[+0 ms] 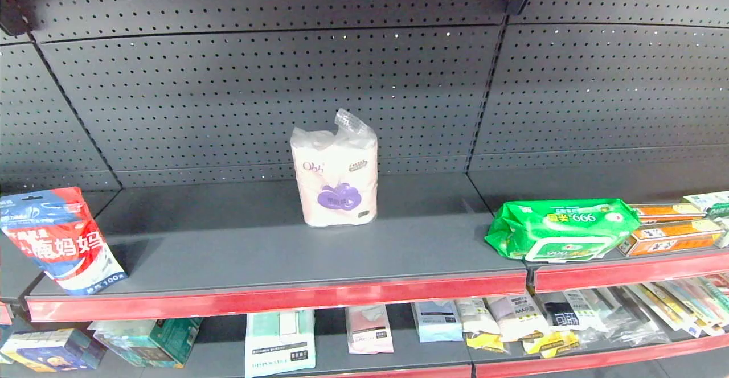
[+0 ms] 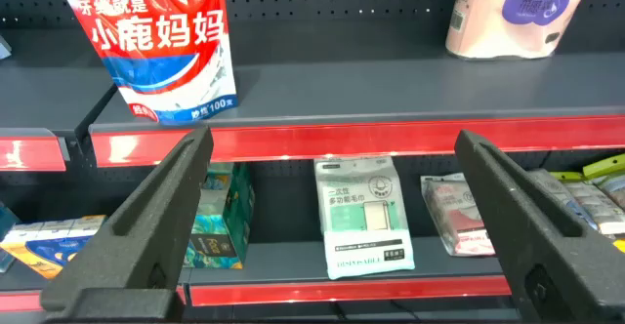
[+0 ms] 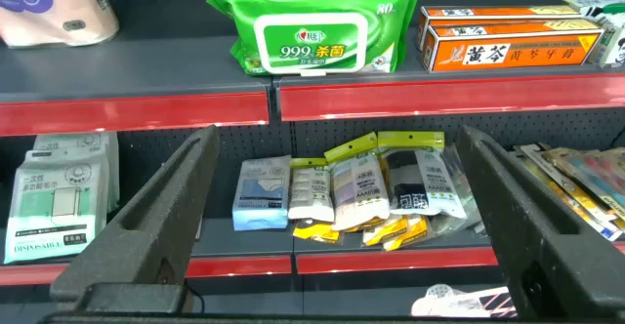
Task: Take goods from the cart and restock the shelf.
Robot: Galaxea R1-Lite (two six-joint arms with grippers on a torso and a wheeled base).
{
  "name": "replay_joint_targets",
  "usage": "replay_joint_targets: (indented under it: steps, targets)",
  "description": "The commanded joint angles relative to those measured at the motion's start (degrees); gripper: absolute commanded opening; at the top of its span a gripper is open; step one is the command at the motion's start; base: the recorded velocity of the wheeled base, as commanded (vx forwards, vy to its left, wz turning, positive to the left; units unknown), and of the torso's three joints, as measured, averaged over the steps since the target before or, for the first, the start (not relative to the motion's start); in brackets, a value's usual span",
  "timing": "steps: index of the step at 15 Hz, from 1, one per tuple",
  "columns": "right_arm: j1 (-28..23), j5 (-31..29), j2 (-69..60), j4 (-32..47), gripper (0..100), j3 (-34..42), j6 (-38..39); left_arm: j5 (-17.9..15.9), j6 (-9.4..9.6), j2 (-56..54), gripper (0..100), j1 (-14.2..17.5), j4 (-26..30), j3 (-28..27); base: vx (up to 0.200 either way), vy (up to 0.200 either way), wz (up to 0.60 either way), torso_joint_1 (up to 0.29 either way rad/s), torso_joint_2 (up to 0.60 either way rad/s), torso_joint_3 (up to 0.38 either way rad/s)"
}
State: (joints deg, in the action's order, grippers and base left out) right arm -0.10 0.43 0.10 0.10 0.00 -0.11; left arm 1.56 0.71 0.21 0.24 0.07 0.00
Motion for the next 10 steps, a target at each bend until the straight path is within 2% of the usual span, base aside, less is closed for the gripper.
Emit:
replay_joint_targets:
  steps: [1,3,5,10]
  targets:
    - [0.0,0.0,0.0,0.0,100,0.0,-0.1,0.0,0.00,0.0,100,0.0,0.0,0.0,0.000,0.000,0.00,0.000,0.00,0.000]
    - [0.0,0.0,0.0,0.0,100,0.0,0.0,0.0,0.08,0.1,100,0.0,0.0,0.0,0.000,0.000,0.00,0.000,0.00,0.000]
    - [0.0,0.1,0.0,0.0,100,0.0,-0.1,0.0,0.00,0.1,100,0.0,0.0,0.0,-0.200,0.000,0.00,0.005,0.00,0.000]
    - [0.0,0.1,0.0,0.0,100,0.0,0.0,0.0,0.00,0.1,100,0.0,0.0,0.0,0.000,0.000,0.00,0.000,0.00,0.000]
